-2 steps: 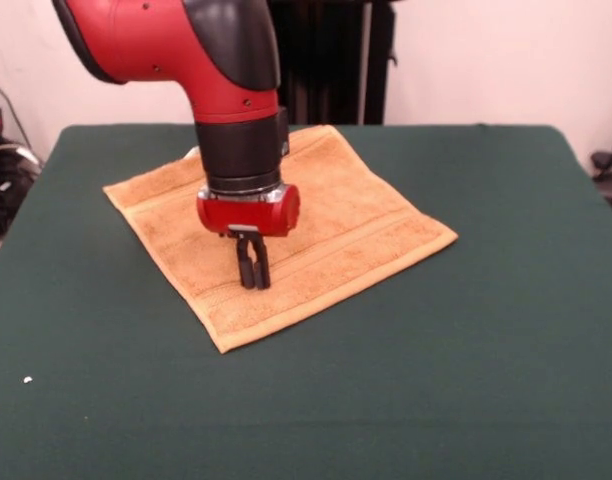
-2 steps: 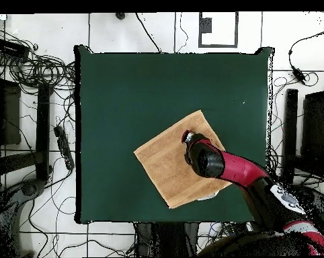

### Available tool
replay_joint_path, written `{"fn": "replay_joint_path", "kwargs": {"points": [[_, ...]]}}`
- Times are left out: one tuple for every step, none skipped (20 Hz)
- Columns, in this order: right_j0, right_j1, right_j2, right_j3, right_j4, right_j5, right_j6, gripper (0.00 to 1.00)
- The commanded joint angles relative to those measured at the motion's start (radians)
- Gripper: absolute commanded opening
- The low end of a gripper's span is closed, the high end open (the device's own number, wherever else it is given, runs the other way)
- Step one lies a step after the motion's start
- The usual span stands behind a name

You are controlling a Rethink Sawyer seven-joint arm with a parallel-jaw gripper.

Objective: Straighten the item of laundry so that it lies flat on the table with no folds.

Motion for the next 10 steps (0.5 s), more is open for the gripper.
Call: {"fn": "replay_joint_path", "kwargs": {"points": [[0.068, 0.235, -0.018, -0.087, 0.041, -0.171, 0.205, 1.0], [0.082, 0.225, -0.032, -0.092, 0.048, -0.135, 0.195, 1.0], [0.082, 0.22, -0.031, -0.091, 0.05, -0.124, 0.192, 1.0], [0.08, 0.218, -0.03, -0.089, 0.053, -0.128, 0.195, 1.0], [0.079, 0.216, -0.029, -0.087, 0.056, -0.132, 0.198, 1.0], [0.072, 0.218, -0.022, -0.084, 0.059, -0.126, 0.198, 1.0], [0.07, 0.218, -0.022, -0.085, 0.06, -0.124, 0.196, 1.0], [0.067, 0.216, -0.019, -0.084, 0.058, -0.124, 0.193, 1.0], [0.051, 0.208, -0.004, -0.08, 0.049, -0.103, 0.178, 1.0], [0.046, 0.204, 0.001, -0.079, 0.045, -0.092, 0.17, 1.0]]}}
